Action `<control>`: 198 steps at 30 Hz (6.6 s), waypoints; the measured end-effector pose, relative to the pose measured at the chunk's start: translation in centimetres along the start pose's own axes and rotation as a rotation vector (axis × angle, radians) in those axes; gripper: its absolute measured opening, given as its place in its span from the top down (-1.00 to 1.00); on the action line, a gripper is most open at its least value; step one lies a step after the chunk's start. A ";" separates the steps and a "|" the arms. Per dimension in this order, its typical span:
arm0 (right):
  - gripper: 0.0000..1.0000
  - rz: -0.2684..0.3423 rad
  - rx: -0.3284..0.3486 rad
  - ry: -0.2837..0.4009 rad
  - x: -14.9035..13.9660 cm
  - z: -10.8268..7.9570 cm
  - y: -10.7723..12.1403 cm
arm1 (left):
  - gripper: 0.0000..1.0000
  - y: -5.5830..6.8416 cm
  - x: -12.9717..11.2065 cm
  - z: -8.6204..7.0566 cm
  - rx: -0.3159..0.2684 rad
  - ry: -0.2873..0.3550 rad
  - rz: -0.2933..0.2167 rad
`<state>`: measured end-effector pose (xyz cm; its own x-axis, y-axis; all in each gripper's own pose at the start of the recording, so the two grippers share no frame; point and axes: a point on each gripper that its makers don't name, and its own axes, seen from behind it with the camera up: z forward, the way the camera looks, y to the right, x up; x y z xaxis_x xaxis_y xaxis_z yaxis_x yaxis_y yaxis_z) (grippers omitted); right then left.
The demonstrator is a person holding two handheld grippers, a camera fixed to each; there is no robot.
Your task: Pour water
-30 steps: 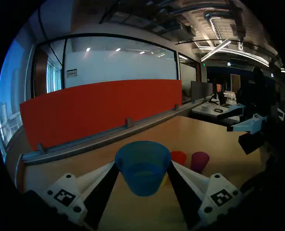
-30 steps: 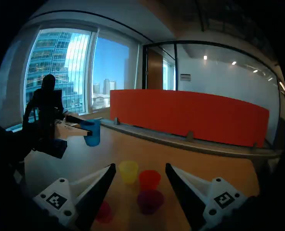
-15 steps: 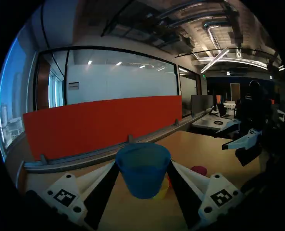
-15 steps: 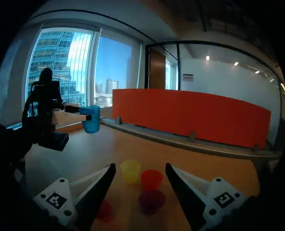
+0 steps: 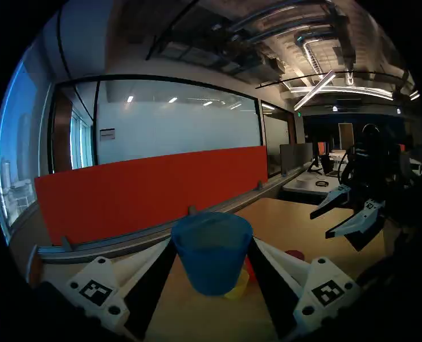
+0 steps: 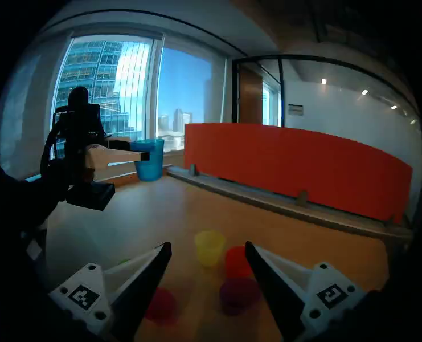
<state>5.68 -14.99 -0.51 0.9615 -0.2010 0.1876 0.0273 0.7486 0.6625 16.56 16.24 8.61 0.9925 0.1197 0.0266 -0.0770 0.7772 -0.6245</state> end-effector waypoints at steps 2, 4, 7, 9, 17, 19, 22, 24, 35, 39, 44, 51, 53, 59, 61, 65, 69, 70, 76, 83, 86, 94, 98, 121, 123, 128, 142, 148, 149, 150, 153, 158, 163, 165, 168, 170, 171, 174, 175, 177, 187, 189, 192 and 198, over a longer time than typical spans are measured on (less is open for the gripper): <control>-1.00 -0.004 0.018 -0.005 -0.2 0.2 -0.4 | -0.71 0.0 0.0 -0.1 -0.001 0.001 0.004; -1.00 -0.008 0.038 -0.011 -0.3 0.4 -0.7 | -0.71 0.1 0.1 -0.1 -0.001 0.002 0.007; -1.00 -0.018 0.065 -0.021 -0.6 0.7 -1.3 | -0.71 0.2 0.2 -0.2 -0.003 0.003 0.010; -1.00 -0.027 0.083 -0.028 -0.7 0.9 -1.6 | -0.71 0.2 0.2 -0.3 -0.004 0.003 0.011; -1.00 -0.062 0.161 -0.047 -1.1 1.4 -3.3 | -0.71 0.2 0.2 -0.4 -0.005 0.002 0.012; -1.00 -0.068 0.180 -0.052 -1.2 1.5 -3.7 | -0.71 0.3 0.3 -0.5 -0.006 0.002 0.012; -1.00 -0.077 0.207 -0.063 -1.3 1.6 -4.1 | -0.71 0.3 0.3 -0.5 -0.007 0.002 0.013; -1.00 -0.083 0.226 -0.073 -1.4 1.7 -4.5 | -0.71 0.3 0.4 -0.6 -0.007 0.002 0.014; -1.00 -0.136 0.313 -0.151 -3.1 2.8 -6.7 | -0.71 0.2 0.3 -0.5 -0.004 -0.002 0.020; -1.00 -0.143 0.335 -0.171 -3.7 3.3 -7.4 | -0.71 0.1 0.2 -0.3 -0.002 -0.004 0.018; -1.00 -0.155 0.354 -0.198 -4.5 3.8 -8.1 | -0.71 0.2 0.2 -0.1 -0.004 -0.001 0.014; -1.00 -0.171 0.389 -0.237 -6.0 4.5 -9.3 | -0.70 0.3 0.6 0.1 -0.015 0.008 0.012; -1.00 -0.174 0.400 -0.247 -6.5 4.7 -9.6 | -0.71 0.4 0.7 0.1 -0.017 0.008 0.012; -1.00 -0.182 0.429 -0.275 -7.9 5.5 -10.6 | -0.71 0.6 1.1 0.4 -0.023 0.011 0.016; -1.00 -0.185 0.437 -0.285 -8.3 5.7 -10.9 | -0.71 0.6 1.4 0.5 -0.025 0.013 0.017; -1.00 -0.189 0.451 -0.304 -9.2 6.0 -11.4 | -0.71 0.8 1.8 0.6 -0.030 0.015 0.021; -1.00 -0.193 0.462 -0.322 -10.1 6.3 -11.8 | -0.71 0.9 2.1 0.7 -0.032 0.018 0.026; -1.00 -0.194 0.465 -0.325 -10.2 6.4 -12.0 | -0.71 0.9 2.2 0.7 -0.032 0.019 0.028; -1.00 -0.194 0.480 -0.340 -11.1 6.7 -12.5 | -0.71 0.9 2.5 0.7 -0.033 0.021 0.031; -1.00 -0.208 0.485 -0.356 -11.9 7.0 -12.8 | -0.70 0.8 2.6 0.7 -0.029 0.022 0.032; -1.00 -0.207 0.487 -0.360 -12.1 7.2 -12.9 | -0.71 0.8 2.6 0.7 -0.030 0.022 0.032; -1.00 -0.207 0.494 -0.373 -12.8 7.6 -13.4 | -0.71 0.9 2.5 0.8 -0.032 0.021 0.033; -1.00 -0.212 0.491 -0.383 -13.4 7.8 -13.5 | -0.71 0.9 2.4 0.8 -0.032 0.019 0.033; -0.83 -0.198 0.465 -0.414 -14.9 8.9 -13.6 | -0.71 0.6 1.9 0.4 -0.026 0.015 0.027; -0.83 -0.196 0.463 -0.410 -14.8 8.8 -13.6 | -0.71 0.6 1.9 0.4 -0.024 0.013 0.028; -0.83 -0.180 0.463 -0.396 -14.3 8.4 -13.6 | -0.71 0.5 1.8 0.4 -0.024 0.012 0.028; -0.83 -0.155 0.436 -0.305 -10.8 6.8 -12.5 | -0.71 0.7 1.6 0.5 -0.025 0.004 0.031; -0.83 -0.133 0.406 -0.248 -8.6 6.1 -11.6 | -0.71 1.0 1.9 0.5 -0.029 0.007 0.024; -0.82 -0.129 0.402 -0.238 -8.2 6.0 -11.4 | -0.71 1.1 1.9 0.5 -0.030 0.007 0.023; -0.82 -0.125 0.399 -0.229 -7.9 5.9 -11.3 | -0.71 1.1 1.9 0.5 -0.031 0.008 0.021; -0.82 -0.115 0.389 -0.199 -6.9 5.5 -10.9 | -0.71 1.3 2.0 0.5 -0.031 0.008 0.021; -0.82 -0.105 0.379 -0.155 -5.6 4.7 -10.4 | -0.70 1.5 2.3 0.3 -0.029 0.009 0.024; -0.82 -0.098 0.376 -0.114 -4.5 4.0 -10.2 | -0.71 1.7 2.5 0.3 -0.030 0.012 0.023; -0.82 -0.095 0.373 -0.099 -4.1 3.8 -10.2 | -0.71 1.8 2.6 0.3 -0.031 0.013 0.022; -0.83 -0.090 0.365 -0.078 -3.5 3.6 -10.0 | -0.71 1.9 2.7 0.2 -0.033 0.012 0.023; -0.83 -0.086 0.356 -0.063 -3.1 3.5 -9.7 | -0.71 2.0 2.7 0.2 -0.033 0.012 0.024; -0.83 -0.084 0.352 -0.056 -2.9 3.5 -9.6 | -0.71 2.0 2.7 0.2 -0.034 0.012 0.025; -0.83 -0.077 0.345 -0.035 -2.4 3.3 -9.4 | -0.71 2.1 2.7 0.2 -0.036 0.011 0.025; -0.83 -0.075 0.342 -0.030 -2.3 3.3 -9.3 | -0.71 2.1 2.6 0.2 -0.037 0.010 0.024; -0.84 -0.070 0.338 -0.020 -2.1 3.3 -9.2 | -0.71 2.2 2.6 0.2 -0.039 0.009 0.024; -0.83 -0.057 0.326 0.021 -1.1 3.1 -8.8 | -0.71 2.5 2.6 0.2 -0.049 0.012 0.017; -0.83 -0.053 0.324 0.032 -0.8 3.1 -8.8 | -0.71 2.6 2.6 0.3 -0.051 0.012 0.016; -0.83 -0.045 0.320 0.045 -0.5 3.1 -8.6 | -0.71 2.7 2.5 0.3 -0.056 0.011 0.013; -0.83 -0.046 0.320 0.068 0.1 3.1 -8.6 | -0.71 2.8 2.4 0.4 -0.059 0.011 0.008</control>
<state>4.71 -23.44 -3.94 0.9775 -0.1794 0.1106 -0.0058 0.5013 0.8652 18.64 18.94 7.29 0.9928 0.1190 0.0130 -0.0798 0.7385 -0.6695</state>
